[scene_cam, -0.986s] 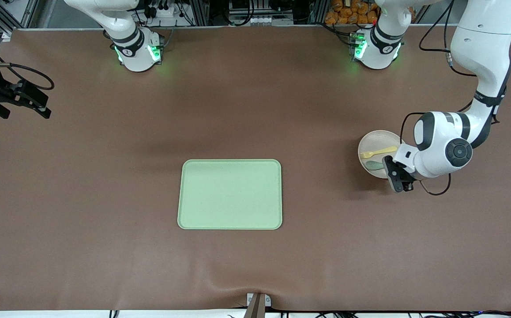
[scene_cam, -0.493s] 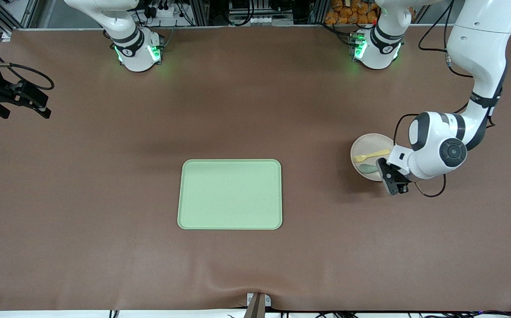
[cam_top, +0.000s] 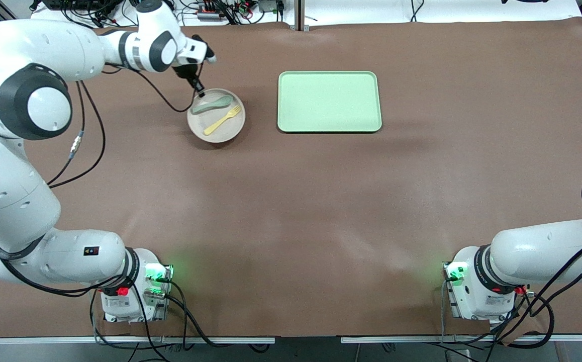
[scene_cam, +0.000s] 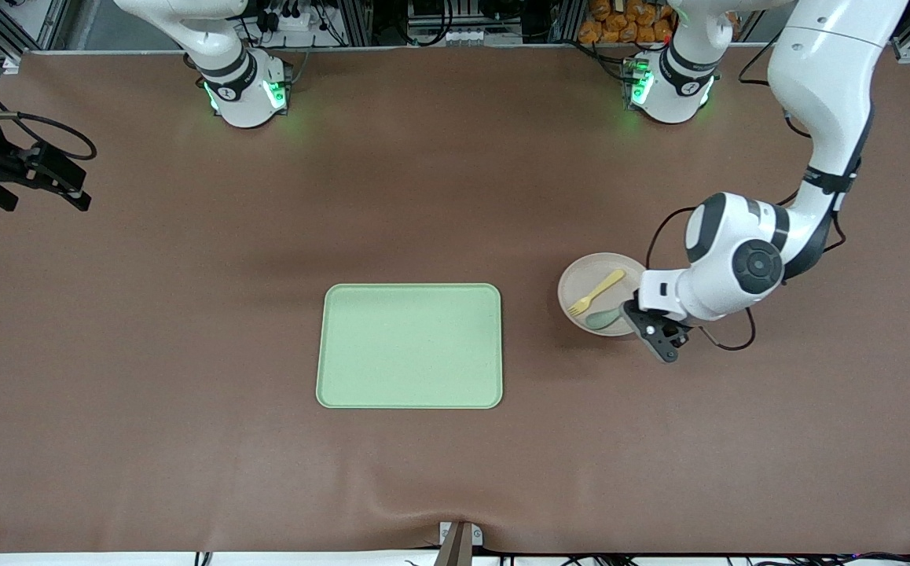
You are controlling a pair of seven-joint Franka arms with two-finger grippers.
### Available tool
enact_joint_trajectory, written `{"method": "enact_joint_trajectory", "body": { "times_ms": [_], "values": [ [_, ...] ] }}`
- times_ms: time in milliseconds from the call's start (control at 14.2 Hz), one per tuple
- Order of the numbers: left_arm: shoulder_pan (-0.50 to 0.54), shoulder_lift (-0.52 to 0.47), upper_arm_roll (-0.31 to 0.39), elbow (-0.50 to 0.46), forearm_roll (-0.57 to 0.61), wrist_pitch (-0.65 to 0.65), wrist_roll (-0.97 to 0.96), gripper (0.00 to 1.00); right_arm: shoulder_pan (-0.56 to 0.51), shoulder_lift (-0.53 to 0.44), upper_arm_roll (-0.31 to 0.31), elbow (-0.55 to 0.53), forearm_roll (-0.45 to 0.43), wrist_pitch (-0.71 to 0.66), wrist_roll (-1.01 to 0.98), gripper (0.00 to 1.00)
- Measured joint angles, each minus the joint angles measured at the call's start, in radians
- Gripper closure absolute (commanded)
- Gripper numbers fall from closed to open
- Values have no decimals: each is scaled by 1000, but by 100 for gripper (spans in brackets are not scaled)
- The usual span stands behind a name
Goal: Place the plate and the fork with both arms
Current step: 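Carry the plate with the left gripper onto the green tray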
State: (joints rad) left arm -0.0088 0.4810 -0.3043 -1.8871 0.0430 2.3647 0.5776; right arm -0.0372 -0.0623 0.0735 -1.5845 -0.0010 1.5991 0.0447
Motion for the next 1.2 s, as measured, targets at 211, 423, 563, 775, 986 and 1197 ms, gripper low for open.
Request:
{"method": "enact_joint_trajectory", "body": {
  "times_ms": [211,423,563,775,986,1197],
  "values": [
    [-50,2,-1,52,-6,-20,-133,100,0,0,0,0,0,0,0,0],
    [-52,8,-1,126,-91,-90,-153,100,0,0,0,0,0,-4,0,0],
    [-55,20,-1,180,-140,-130,-199,100,0,0,0,0,0,-5,0,0],
    [-91,59,-2,257,-156,-153,-371,100,0,0,0,0,0,-5,0,0],
    [-148,111,-3,309,-157,-154,-568,100,0,0,0,0,0,-6,0,0],
    [-184,161,-3,363,-157,-155,-678,100,0,0,0,0,0,-6,0,0]
  ]
}}
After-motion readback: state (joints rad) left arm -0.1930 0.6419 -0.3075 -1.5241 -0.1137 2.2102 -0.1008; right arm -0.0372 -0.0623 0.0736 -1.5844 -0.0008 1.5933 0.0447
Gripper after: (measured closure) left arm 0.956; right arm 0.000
